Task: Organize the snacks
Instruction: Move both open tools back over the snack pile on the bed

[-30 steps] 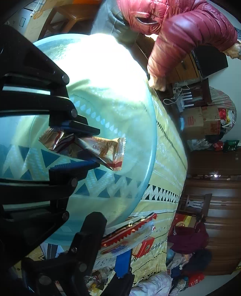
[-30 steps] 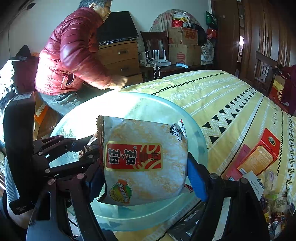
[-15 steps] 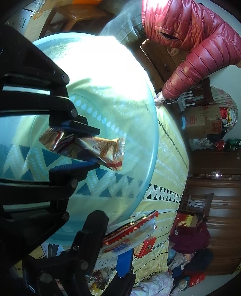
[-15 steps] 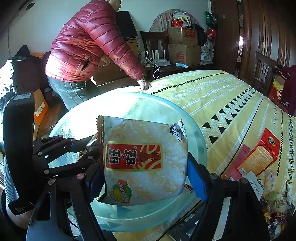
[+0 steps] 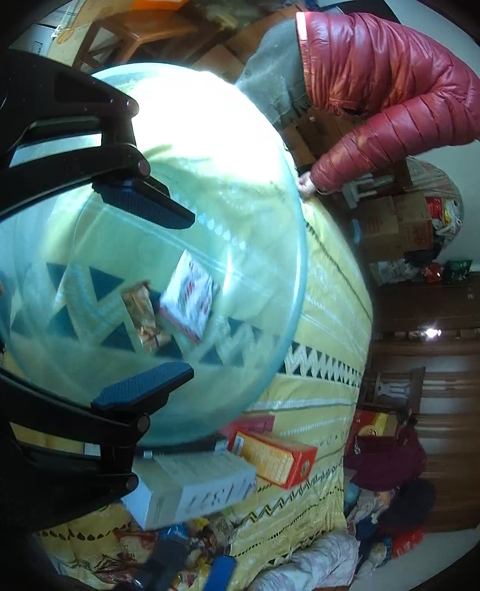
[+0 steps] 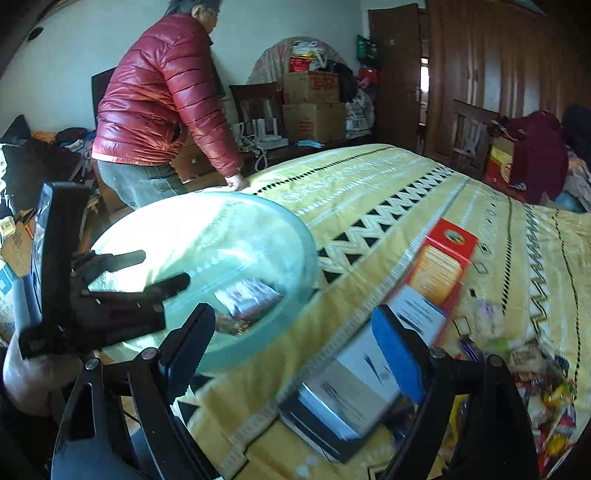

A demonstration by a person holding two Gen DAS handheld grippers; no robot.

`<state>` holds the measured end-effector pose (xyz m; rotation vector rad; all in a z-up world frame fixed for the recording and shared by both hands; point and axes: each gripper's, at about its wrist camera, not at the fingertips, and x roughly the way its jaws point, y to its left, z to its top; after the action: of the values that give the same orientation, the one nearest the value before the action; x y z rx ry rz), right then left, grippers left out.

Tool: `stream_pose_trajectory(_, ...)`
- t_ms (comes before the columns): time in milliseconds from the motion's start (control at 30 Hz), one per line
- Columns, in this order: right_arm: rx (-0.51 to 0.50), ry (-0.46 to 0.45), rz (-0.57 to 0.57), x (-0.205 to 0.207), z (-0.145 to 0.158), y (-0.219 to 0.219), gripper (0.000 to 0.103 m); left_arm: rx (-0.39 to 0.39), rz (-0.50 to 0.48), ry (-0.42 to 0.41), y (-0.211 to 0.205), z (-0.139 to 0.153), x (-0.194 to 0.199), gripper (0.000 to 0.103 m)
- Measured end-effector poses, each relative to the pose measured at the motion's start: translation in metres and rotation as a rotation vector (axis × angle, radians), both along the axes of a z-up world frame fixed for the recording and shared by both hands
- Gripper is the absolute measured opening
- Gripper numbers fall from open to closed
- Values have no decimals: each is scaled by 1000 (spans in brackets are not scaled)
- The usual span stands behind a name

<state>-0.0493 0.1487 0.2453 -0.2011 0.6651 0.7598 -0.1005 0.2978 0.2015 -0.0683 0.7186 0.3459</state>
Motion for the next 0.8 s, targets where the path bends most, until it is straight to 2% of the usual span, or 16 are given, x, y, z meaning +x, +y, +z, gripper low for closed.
stream_pose_trajectory(100, -11, 58, -113, -12, -29, -73, 91, 1, -135, -43, -53, 14, 2, 76)
stream_pose_trajectory(200, -60, 146, -247, -24, -68, -154, 91, -50, -296, -34, -112, 14, 10, 78)
stream_pose_trajectory(300, -77, 199, -388, -36, -89, -233, 91, -154, -474, 43, -170, -2, 26, 78)
stream_pose_trajectory(400, -72, 245, -504, -38, -99, -302, 91, -251, -593, 152, -216, -31, 41, 79)
stream_pose_trajectory(467, -100, 278, -556, -36, -106, -335, 92, -293, -627, 227, -240, -51, 51, 79)
stream_pose_trajectory(600, -173, 421, -577, -11, -128, -376, 92, -337, -647, 320, -267, -82, 60, 79)
stream_pose_trajectory(667, -206, 450, -560, 1, -137, -385, 93, -367, -643, 356, -274, -93, 67, 79)
stream_pose_trajectory(800, -281, 497, -507, 24, -159, -381, 94, -512, -577, 417, -270, -118, 82, 81)
